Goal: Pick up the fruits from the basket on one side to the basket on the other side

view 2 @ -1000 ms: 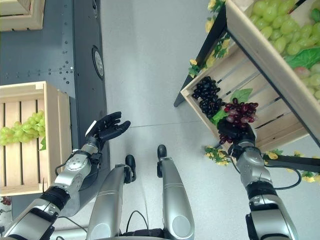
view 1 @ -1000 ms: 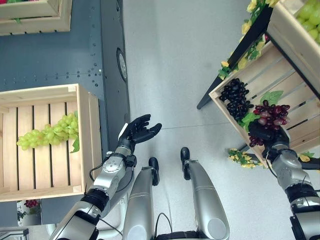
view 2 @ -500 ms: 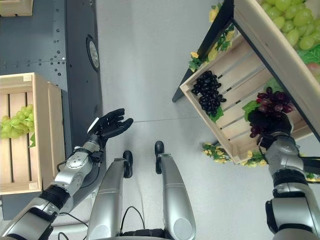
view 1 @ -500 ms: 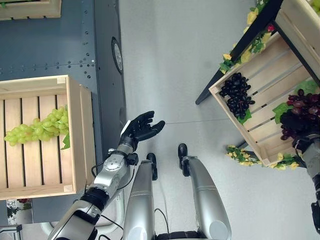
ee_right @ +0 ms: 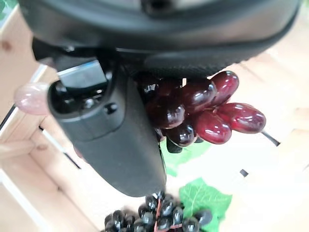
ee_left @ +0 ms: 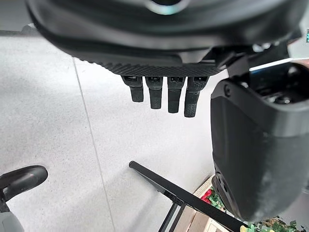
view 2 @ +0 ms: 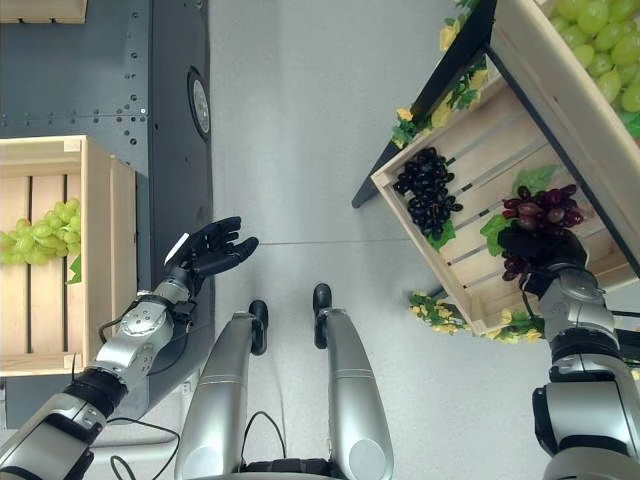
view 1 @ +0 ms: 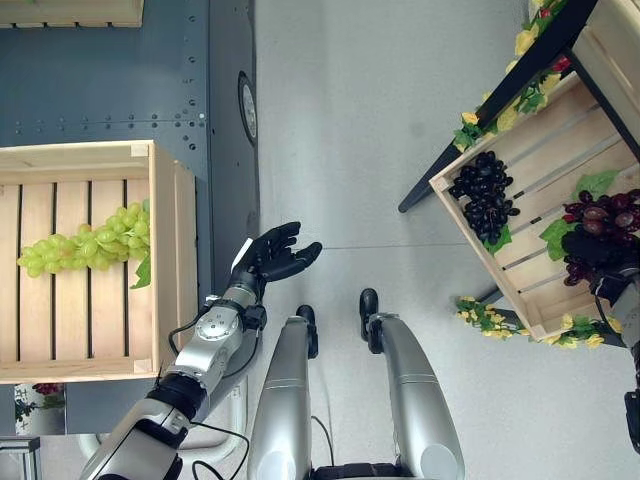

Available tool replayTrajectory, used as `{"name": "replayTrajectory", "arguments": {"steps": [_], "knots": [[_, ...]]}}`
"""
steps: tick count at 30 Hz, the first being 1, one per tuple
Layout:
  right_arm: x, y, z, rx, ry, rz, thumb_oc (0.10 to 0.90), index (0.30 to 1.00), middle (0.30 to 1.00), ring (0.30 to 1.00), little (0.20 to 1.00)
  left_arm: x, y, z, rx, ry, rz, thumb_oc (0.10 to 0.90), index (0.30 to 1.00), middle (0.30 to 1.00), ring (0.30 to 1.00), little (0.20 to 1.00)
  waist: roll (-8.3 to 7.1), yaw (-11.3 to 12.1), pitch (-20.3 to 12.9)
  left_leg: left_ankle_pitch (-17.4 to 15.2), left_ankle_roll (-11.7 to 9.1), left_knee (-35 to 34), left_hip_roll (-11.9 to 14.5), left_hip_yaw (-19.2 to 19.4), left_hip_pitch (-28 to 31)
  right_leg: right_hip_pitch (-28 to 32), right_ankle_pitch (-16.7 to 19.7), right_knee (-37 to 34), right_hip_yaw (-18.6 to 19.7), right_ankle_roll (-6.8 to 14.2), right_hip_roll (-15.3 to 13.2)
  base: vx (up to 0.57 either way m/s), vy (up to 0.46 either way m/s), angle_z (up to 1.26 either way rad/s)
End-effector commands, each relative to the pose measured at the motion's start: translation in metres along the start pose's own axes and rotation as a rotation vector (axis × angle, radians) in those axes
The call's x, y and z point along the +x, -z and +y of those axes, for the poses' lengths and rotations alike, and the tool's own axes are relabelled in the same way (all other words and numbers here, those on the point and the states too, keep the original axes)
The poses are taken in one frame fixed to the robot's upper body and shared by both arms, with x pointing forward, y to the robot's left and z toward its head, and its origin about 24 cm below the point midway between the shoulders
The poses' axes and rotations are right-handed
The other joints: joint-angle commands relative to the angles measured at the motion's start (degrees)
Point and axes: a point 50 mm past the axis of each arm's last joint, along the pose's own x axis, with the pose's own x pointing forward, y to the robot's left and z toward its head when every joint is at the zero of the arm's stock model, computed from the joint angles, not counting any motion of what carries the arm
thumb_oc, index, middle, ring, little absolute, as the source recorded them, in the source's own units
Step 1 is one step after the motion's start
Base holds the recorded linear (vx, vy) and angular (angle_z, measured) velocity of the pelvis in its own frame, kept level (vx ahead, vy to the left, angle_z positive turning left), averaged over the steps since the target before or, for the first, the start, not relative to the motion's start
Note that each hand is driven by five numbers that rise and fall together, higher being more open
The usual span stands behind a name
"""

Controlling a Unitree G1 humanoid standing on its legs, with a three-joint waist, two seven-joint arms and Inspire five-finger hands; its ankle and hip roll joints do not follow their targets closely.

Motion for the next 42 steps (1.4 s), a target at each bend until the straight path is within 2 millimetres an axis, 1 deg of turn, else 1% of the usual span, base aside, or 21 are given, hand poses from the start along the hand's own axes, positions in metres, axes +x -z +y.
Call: {"name": "replayTrajectory", "arguments": {"steps": [1, 11, 14, 21, 24, 28, 30, 31, 32, 33, 36, 37, 38, 41, 42], "knots": [[-0.01, -0.057, -0.055, -0.089, 0.187, -0.174, 0.8, 0.9, 0.9, 0.9, 0.9, -0.003, -0.018, -0.006, -0.02, 0.058, -0.112, 0.8, 0.9, 0.9, 0.9, 0.9, -1.34, 0.8, -0.8, -3.5, 2.7, 1.2, -1.8, 4.2, 3.2, 6.5, -3.4, 3.4, -3.9, -3.6, 1.3, 0.0, 0.0, 0.0], [-0.009, -0.058, -0.061, -0.105, 0.287, -0.132, 0.8, 0.9, 0.9, 0.9, 0.9, -0.004, -0.017, -0.008, -0.025, 0.057, -0.121, 0.8, 0.9, 0.9, 0.9, 0.9, -0.76, 0.9, -0.8, -3.5, 2.7, 1.0, -1.7, 4.3, 3.0, 6.1, -3.8, 3.9, -3.8, -3.8, 1.4, 0.0, 0.0, 0.0], [-0.009, -0.054, -0.063, -0.111, 0.307, -0.107, 0.8, 0.9, 0.9, 0.9, 0.9, -0.003, -0.018, -0.009, -0.034, 0.056, -0.127, 0.8, 0.9, 0.9, 0.9, 0.9, -0.46, 0.8, -0.8, -3.5, 2.6, 0.6, -1.7, 4.5, 3.2, 6.0, -3.9, 3.8, -3.7, -3.7, 1.3, 0.0, 0.0, 0.0], [-0.007, -0.047, -0.06, -0.161, 0.31, -0.059, 0.8, 0.9, 0.9, 0.9, 0.9, -0.002, -0.018, -0.013, -0.035, 0.064, -0.133, 0.8, 0.9, 0.9, 0.9, 0.9, -0.14, 0.7, -0.8, -3.8, 2.7, 0.3, -1.6, 4.9, 4.1, 6.6, -4.3, 3.7, -3.5, -3.9, 1.2, 0.0, 0.0, 0.0], [-0.006, -0.042, -0.054, -0.18, 0.296, -0.054, 0.8, 0.9, 0.9, 0.9, 0.9, -0.002, -0.017, -0.015, -0.04, 0.06, -0.134, 0.8, 0.9, 0.9, 0.9, 0.9, 0.05, 0.6, -0.8, -3.8, 2.8, -0.1, -1.5, 5.2, 4.9, 7.1, -4.5, 3.5, -3.4, -4.0, 1.2, 0.0, 0.012, 0.0], [-0.003, -0.039, -0.038, -0.166, 0.266, -0.096, 0.8, 0.9, 0.9, 0.9, 0.9, 0.0, -0.018, -0.018, -0.057, 0.052, -0.143, 0.8, 0.9, 0.9, 0.9, 0.9, 0.55, 0.3, -0.8, -3.8, 2.8, -0.8, -1.6, 5.6, 6.1, 7.8, -4.7, 3.4, -3.1, -3.9, 1.0, -0.01, 0.043, -0.02], [-0.002, -0.037, -0.026, -0.197, 0.248, -0.135, 0.8, 0.9, 0.9, 0.9, 0.9, 0.001, -0.018, -0.019, -0.068, 0.05, -0.152, 0.8, 0.9, 0.9, 0.9, 0.9, 0.8, 0.2, -0.8, -3.5, 2.8, -1.7, -1.6, 5.8, 7.1, 8.7, -4.8, 2.9, -2.8, -3.9, 1.1, -0.01, 0.066, -0.01], [-0.002, -0.036, -0.011, -0.26, 0.212, -0.178, 0.8, 0.9, 0.9, 0.9, 0.9, 0.001, -0.019, -0.023, -0.08, 0.048, -0.163, 0.8, 0.9, 0.9, 0.9, 0.9, 1.05, 0.0, -0.8, -3.3, 2.8, -3.1, -1.7, 6.0, 8.6, 9.8, -4.9, 2.1, -2.6, -3.8, 1.0, 0.0, 0.064, 0.0], [-0.002, -0.036, -0.011, -0.26, 0.212, -0.178, 0.8, 0.9, 0.9, 0.9, 0.9, 0.001, -0.019, -0.023, -0.08, 0.048, -0.162, 0.8, 0.9, 0.9, 0.9, 0.9, 1.04, 0.0, -0.8, -3.3, 2.8, -3.1, -1.7, 6.0, 8.7, 9.9, -4.9, 2.1, -2.6, -3.8, 1.0, -0.01, 0.1, 0.0], [-0.002, -0.03, 0.004, -0.297, 0.163, -0.2, 0.8, 0.9, 0.9, 0.9, 0.9, 0.001, -0.018, -0.026, -0.089, 0.046, -0.171, 0.8, 0.9, 0.9, 0.9, 0.9, 1.15, -0.4, -0.8, -2.9, 2.8, -4.8, -1.6, 6.5, 10.6, 11.4, -5.0, 1.0, -2.2, -3.9, 1.0, 0.0, 0.076, -0.02], [-0.006, -0.019, 0.021, -0.334, 0.124, -0.246, 0.8, 0.9, 0.9, 0.9, 0.9, 0.0, -0.017, -0.028, -0.104, 0.035, -0.177, 0.8, 0.9, 0.9, 0.9, 0.9, 1.1, -1.0, -0.9, -2.0, 2.7, -7.1, -1.5, 7.0, 13.5, 14.0, -5.2, -0.4, -1.8, -4.0, 0.9, 0.01, 0.071, -0.03], [-0.007, -0.018, 0.022, -0.334, 0.122, -0.249, 0.8, 0.9, 0.9, 0.9, 0.9, 0.0, -0.017, -0.028, -0.105, 0.034, -0.178, 0.8, 0.9, 0.9, 0.9, 0.9, 1.09, -1.0, -0.9, -2.0, 2.7, -7.2, -1.5, 7.0, 13.7, 14.2, -5.2, -0.5, -1.8, -4.0, 0.9, 0.03, 0.062, -0.04], [-0.009, -0.012, 0.031, -0.341, 0.113, -0.27, 0.8, 0.9, 0.9, 0.9, 0.9, 0.0, -0.015, -0.03, -0.116, 0.028, -0.178, 0.8, 0.9, 0.9, 0.9, 0.9, 1.07, -1.3, -1.3, -1.6, 2.6, -8.3, -1.5, 7.2, 14.9, 15.4, -5.2, -1.6, -1.6, -4.1, 0.8, 0.04, 0.051, -0.01], [-0.016, -0.007, 0.048, -0.342, 0.092, -0.326, 0.8, 0.9, 0.9, 0.9, 0.9, -0.001, -0.013, -0.035, -0.121, 0.026, -0.181, 0.8, 0.9, 0.9, 0.9, 0.9, 1.18, -1.5, -1.9, -0.7, 2.5, -10.1, -1.7, 7.6, 16.8, 17.3, -4.9, -3.4, -1.6, -4.1, 0.5, 0.05, 0.06, -0.04], [-0.016, -0.007, 0.05, -0.341, 0.089, -0.332, 0.8, 0.9, 0.9, 0.9, 0.9, -0.002, -0.013, -0.036, -0.121, 0.026, -0.181, 0.8, 0.9, 0.9, 0.9, 0.9, 1.19, -1.6, -1.9, -0.7, 2.5, -10.3, -1.7, 7.6, 17.0, 17.4, -4.8, -3.5, -1.6, -4.1, 0.5, 0.01, 0.068, -0.01]]}}
